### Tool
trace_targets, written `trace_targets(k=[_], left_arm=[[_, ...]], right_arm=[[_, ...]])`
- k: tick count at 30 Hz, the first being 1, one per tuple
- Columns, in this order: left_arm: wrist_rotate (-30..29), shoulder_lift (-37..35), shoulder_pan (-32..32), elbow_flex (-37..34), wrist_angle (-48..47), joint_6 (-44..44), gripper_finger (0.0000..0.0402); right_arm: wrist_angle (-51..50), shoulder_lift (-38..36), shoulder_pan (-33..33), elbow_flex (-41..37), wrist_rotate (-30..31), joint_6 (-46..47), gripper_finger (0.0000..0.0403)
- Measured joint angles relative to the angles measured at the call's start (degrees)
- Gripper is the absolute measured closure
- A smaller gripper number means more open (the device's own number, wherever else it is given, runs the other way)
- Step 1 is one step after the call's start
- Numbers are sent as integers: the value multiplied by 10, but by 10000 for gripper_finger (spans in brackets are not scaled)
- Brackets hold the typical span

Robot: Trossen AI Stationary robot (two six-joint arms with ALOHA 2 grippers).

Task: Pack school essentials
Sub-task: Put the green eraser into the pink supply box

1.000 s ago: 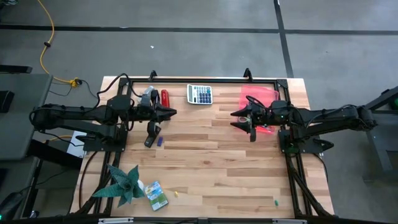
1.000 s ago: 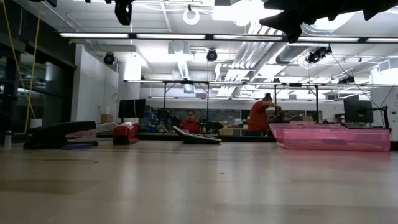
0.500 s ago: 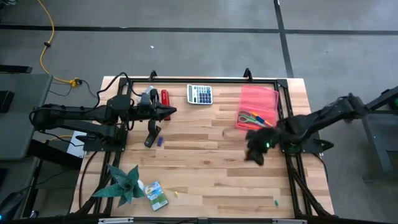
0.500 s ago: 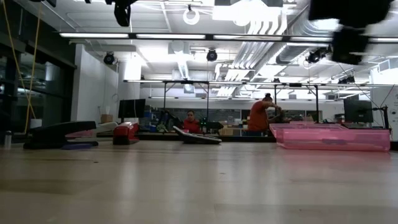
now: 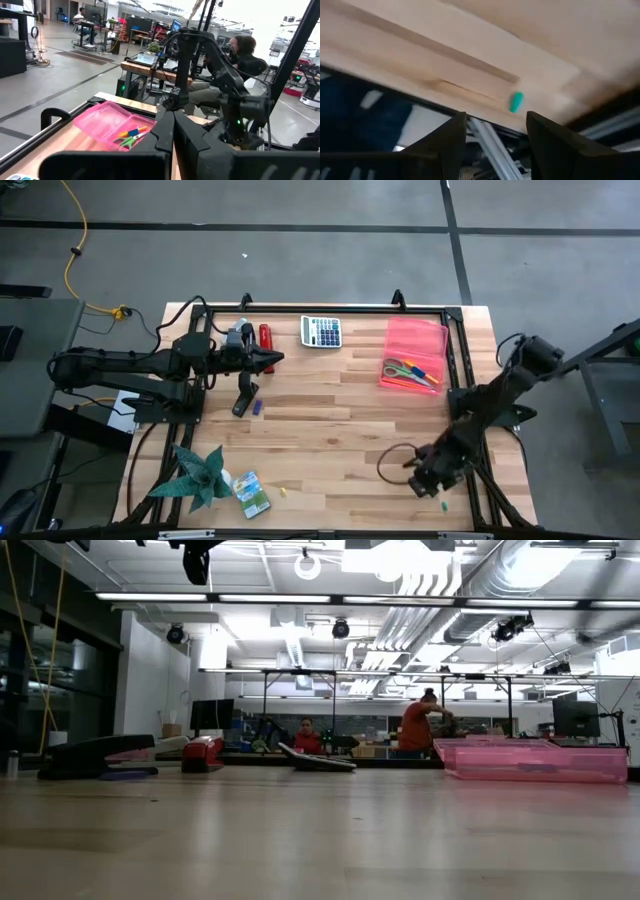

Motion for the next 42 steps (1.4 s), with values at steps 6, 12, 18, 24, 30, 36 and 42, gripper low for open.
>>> trace_targets(k=[6,12,18,24,30,36,42], left_arm=[[21,0,0,0,0,0,401],[25,0,0,0,0,1,401],[25,0,0,0,1,1,401],[25,0,9,0,2,0,401],[25,0,18,0,7,0,401],[30,0,18,0,7,1,401],[30,0,18,0,7,1,401]], right_arm=[[47,73,36,0,-30,77,204],[78,120,46,0,-60,95,204],[128,164,57,0,-79,99,204],[140,181,63,2,-88,96,237],[127,182,63,2,-81,98,319],[113,182,63,2,-76,97,361],[112,177,63,1,-74,86,397]])
